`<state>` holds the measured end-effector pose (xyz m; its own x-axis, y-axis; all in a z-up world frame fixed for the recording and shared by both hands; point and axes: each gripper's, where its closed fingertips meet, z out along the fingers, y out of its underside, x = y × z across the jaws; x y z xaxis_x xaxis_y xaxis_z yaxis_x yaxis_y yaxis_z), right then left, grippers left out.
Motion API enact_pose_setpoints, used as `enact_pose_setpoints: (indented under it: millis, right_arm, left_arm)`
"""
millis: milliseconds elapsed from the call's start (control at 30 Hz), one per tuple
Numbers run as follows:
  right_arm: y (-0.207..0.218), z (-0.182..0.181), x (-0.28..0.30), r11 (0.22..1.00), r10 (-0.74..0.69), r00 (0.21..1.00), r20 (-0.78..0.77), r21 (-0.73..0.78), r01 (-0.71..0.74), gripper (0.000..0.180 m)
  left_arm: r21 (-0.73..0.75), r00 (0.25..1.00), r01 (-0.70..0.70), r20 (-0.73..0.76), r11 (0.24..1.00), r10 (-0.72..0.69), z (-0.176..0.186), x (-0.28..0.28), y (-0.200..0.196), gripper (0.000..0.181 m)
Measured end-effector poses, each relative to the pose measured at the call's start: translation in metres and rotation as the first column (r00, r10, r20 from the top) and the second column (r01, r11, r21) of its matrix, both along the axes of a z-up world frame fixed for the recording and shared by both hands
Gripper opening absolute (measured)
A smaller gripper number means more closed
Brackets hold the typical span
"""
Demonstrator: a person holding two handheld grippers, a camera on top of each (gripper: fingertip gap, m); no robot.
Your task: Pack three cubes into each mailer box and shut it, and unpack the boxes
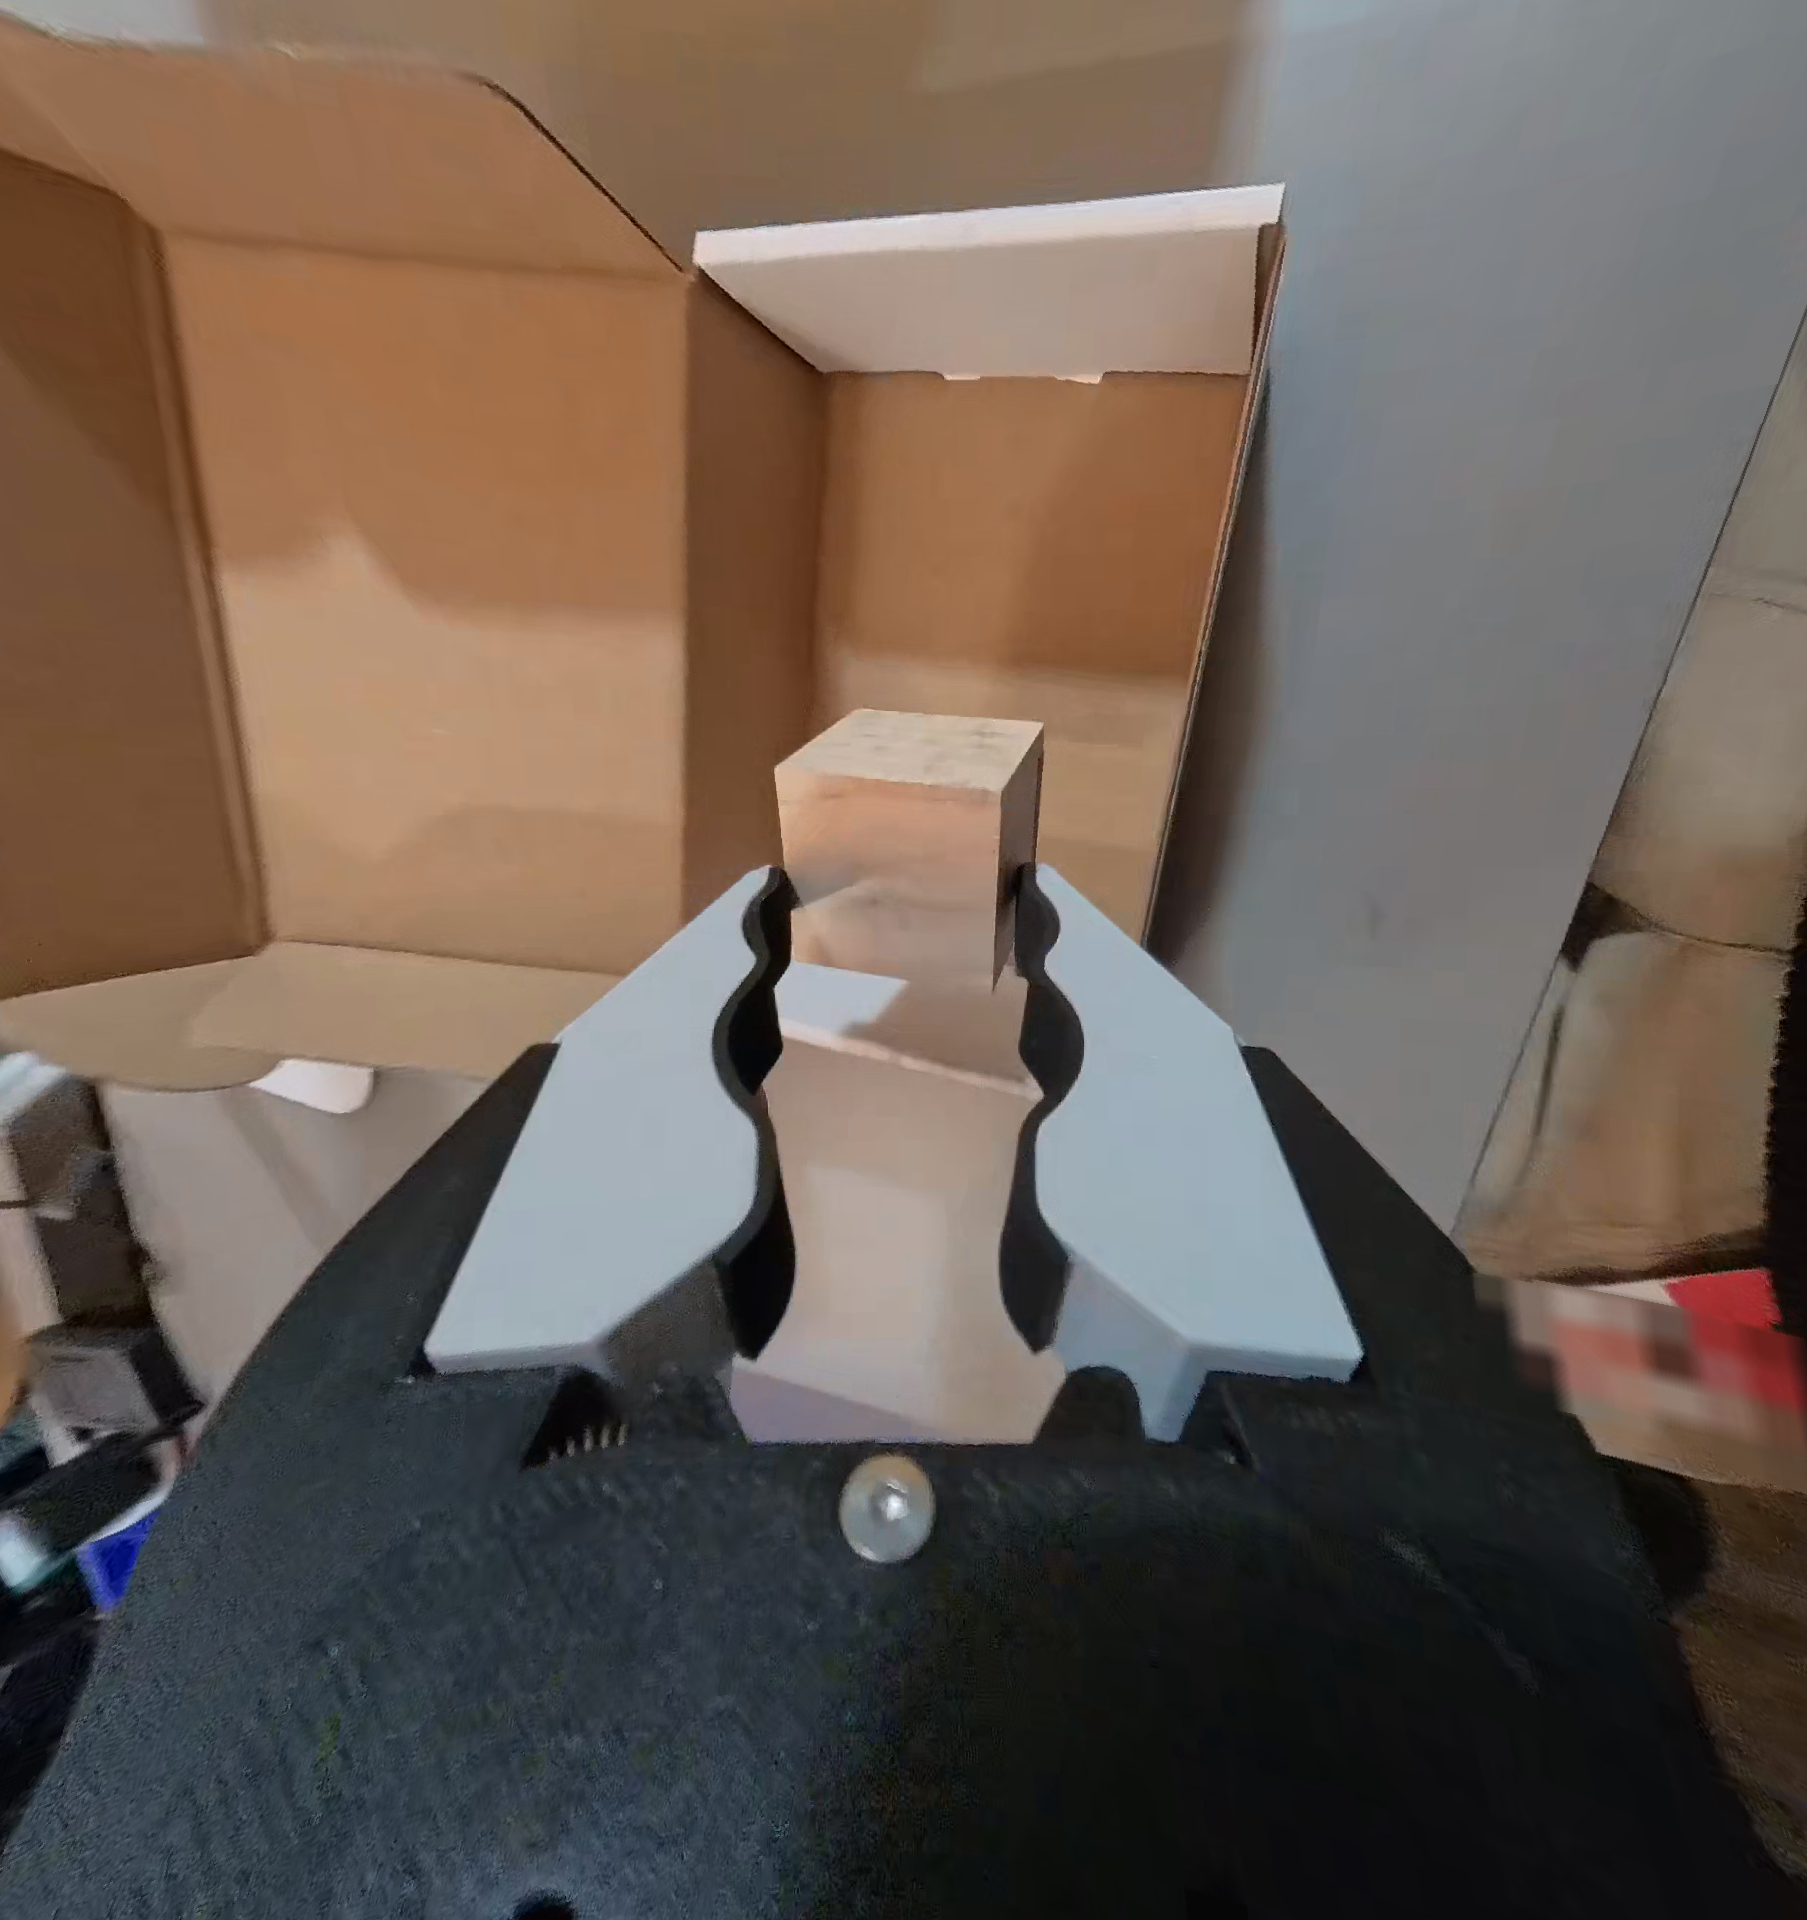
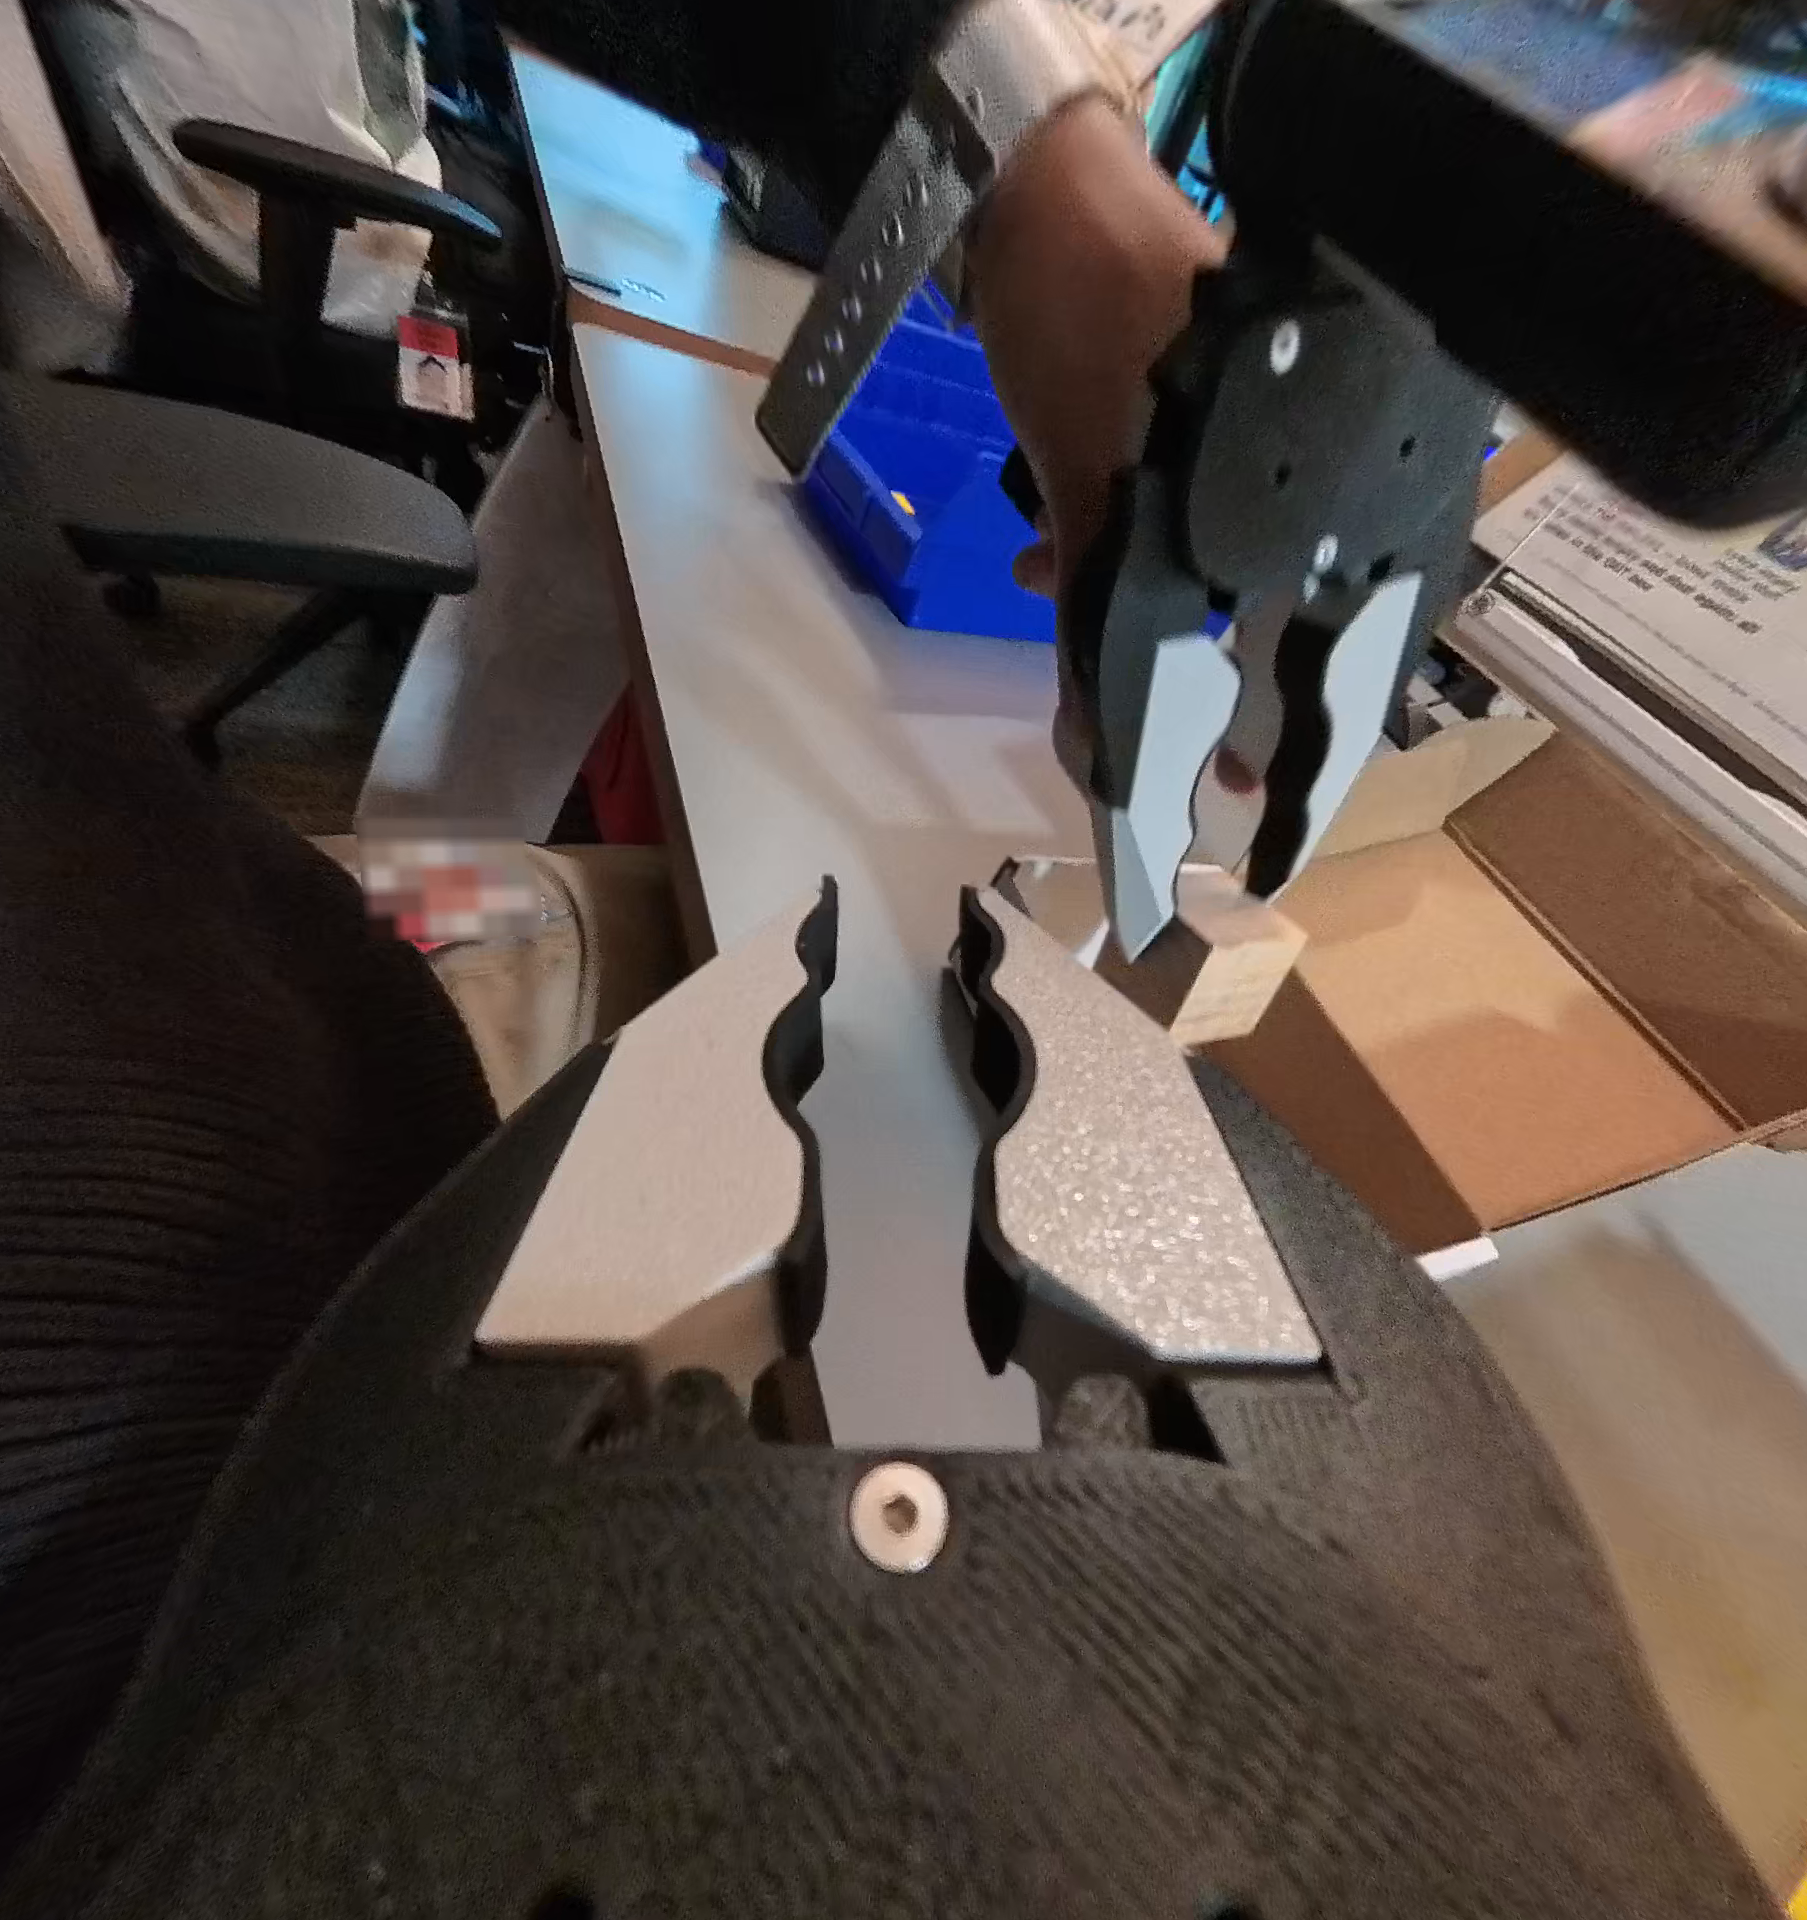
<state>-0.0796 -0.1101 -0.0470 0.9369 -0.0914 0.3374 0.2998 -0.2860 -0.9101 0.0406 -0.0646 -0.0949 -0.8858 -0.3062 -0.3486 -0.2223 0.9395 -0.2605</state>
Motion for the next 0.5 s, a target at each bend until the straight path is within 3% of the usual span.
enact_pose_setpoints:
  millis: [500]
  right_arm:
    - [0.006, -0.006, -0.013, 0.998, 0.058, 0.998, -0.04, -0.005, -0.058, 0.022]
  left_arm:
    - [0.154, 0.996, 0.011, -0.088, 0.988, 0.003, -0.039, 0.004, 0.024, 0.042]
